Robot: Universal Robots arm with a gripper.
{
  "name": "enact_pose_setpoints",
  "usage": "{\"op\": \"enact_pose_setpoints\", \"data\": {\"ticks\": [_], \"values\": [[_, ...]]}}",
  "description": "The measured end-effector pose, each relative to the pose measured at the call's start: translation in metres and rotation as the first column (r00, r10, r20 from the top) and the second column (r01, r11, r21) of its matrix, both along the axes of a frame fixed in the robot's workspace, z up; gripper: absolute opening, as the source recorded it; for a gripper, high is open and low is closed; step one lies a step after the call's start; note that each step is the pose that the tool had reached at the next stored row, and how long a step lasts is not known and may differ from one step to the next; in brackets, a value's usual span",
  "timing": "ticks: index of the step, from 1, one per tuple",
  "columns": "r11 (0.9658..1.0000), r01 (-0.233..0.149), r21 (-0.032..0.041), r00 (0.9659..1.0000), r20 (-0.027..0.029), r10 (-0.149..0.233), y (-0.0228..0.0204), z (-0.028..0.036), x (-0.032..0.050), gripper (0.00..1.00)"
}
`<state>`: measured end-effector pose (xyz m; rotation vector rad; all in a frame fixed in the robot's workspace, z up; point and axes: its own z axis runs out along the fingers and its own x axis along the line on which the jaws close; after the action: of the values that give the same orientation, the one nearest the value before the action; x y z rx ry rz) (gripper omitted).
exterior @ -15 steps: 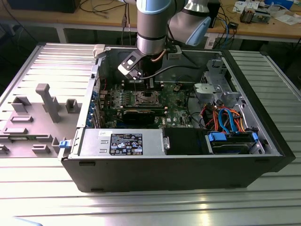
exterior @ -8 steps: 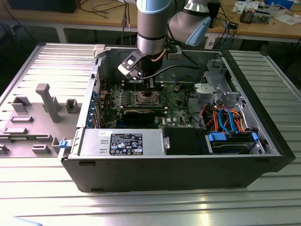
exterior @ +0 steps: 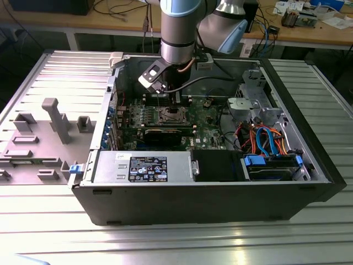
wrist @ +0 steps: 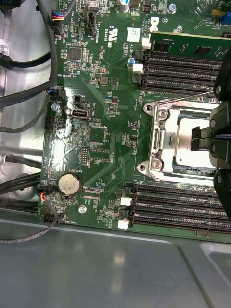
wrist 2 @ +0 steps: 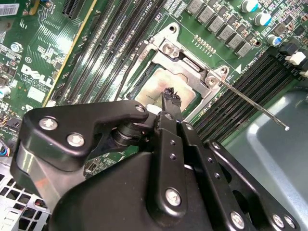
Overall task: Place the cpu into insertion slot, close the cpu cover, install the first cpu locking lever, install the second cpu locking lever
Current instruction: 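Install the first cpu locking lever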
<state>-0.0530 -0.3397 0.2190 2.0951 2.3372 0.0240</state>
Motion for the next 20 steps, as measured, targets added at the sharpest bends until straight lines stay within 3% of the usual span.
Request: {"op": "enact_pose_setpoints", "data": {"ticks": [4, 9, 17, 20], "values": [[1.0000, 0.000, 0.0000, 1.0000, -0.0001, 0.000, -0.0001, 0.0041, 0.0000, 0.11], [1.0000, 0.000, 0.0000, 1.0000, -0.0026, 0.000, -0.0001, 0.0151, 0.0000, 0.11], [1.0000, 0.000, 0.0001, 1.0000, -0.0030, 0.000, 0.0000, 0.0161, 0.0000, 0.11], [0.9995, -0.031, 0.0000, 0.9995, -0.0030, 0.031, 0.0000, 0.0161, 0.0000, 0.11]]}}
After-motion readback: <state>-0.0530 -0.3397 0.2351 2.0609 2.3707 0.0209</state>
